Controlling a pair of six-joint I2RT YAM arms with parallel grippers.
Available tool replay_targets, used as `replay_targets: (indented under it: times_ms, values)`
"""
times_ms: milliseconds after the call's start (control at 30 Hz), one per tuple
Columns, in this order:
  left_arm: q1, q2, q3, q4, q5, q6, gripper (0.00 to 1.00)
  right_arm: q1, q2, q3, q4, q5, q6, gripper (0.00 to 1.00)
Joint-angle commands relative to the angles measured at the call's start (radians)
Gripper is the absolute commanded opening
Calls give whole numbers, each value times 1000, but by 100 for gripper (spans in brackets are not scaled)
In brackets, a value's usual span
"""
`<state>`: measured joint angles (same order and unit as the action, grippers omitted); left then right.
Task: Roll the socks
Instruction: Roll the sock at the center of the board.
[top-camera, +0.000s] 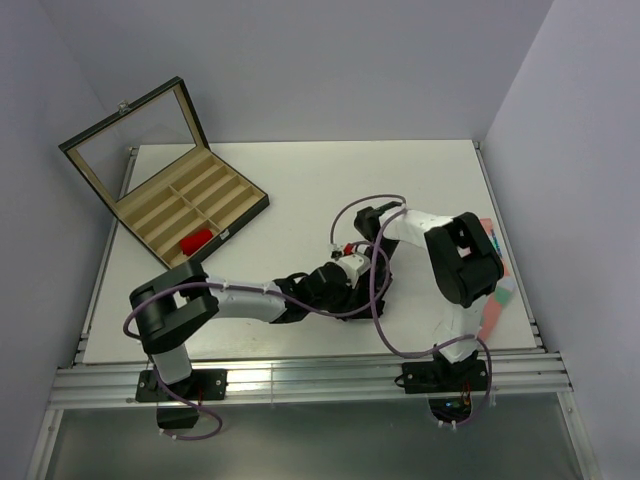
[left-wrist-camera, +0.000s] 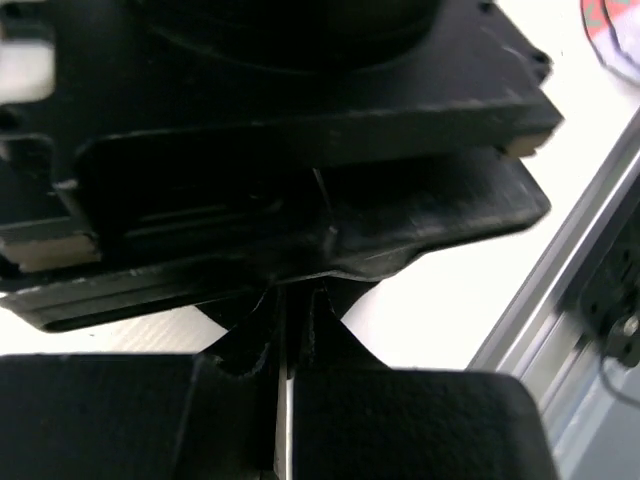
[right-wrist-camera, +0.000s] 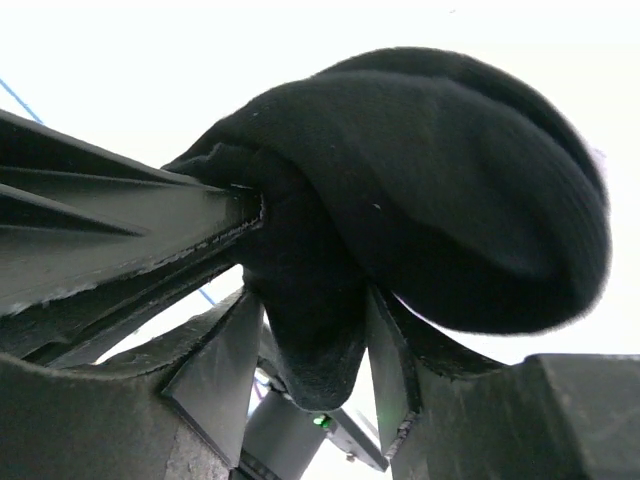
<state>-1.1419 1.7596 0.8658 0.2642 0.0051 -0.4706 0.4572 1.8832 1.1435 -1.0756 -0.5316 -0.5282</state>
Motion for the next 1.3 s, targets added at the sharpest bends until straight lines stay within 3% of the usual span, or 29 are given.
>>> replay_targets:
  times_ms: [0,300,600,900,1267]
  values:
    - [-35,64,25,-224,-1,-117,0,-25,-82,-19,183,68,14,53]
    - [-35,90,93,-315,18,-200,0,-123,-203,-59,207,32,4,58]
    - [-25,121,65,-272,79,-258,0,-242,-352,-116,226,-2,-49,61]
    - [28,136,22,-214,199,-299,0,-304,-532,-256,250,-61,-229,61]
    - [117,153,33,-261,337,-295,0,-302,-807,-427,267,-117,-498,62]
